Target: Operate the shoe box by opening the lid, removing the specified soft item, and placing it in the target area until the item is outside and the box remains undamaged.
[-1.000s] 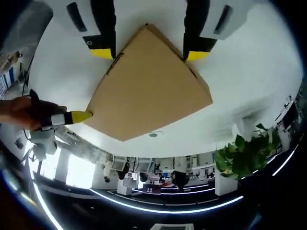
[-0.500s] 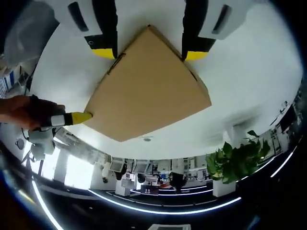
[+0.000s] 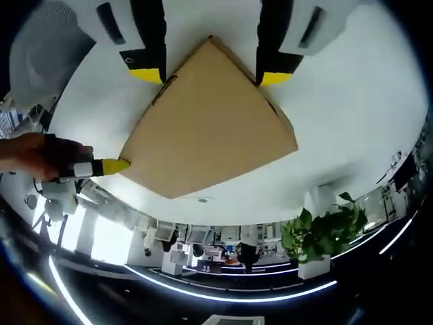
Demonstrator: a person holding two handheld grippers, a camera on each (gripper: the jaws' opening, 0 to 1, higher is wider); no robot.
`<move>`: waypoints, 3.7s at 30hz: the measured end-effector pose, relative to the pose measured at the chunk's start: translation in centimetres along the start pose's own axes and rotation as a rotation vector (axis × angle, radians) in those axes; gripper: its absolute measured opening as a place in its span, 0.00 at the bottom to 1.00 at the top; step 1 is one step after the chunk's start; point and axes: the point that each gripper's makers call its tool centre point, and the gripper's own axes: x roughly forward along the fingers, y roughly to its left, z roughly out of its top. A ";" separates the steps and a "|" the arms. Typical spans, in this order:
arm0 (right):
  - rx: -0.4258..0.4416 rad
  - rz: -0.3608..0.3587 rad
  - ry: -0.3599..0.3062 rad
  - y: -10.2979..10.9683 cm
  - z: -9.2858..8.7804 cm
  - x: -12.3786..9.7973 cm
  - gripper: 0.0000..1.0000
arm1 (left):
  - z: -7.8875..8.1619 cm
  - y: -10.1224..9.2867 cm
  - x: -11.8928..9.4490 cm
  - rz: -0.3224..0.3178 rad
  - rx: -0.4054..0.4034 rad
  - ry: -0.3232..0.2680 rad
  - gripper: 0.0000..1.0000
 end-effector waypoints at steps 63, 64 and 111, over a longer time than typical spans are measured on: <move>-0.299 0.154 -0.014 0.7 2.0 -3.1 0.36 | 3.0 -0.2 -3.3 -0.037 -0.159 -0.148 0.50; -0.297 0.154 -0.023 0.8 2.4 -3.2 0.36 | 3.3 -0.3 -3.4 -0.039 -0.160 -0.154 0.50; -0.257 0.220 -0.210 4.8 15.7 -2.3 0.32 | 11.0 5.3 -5.1 0.213 0.012 -0.287 0.13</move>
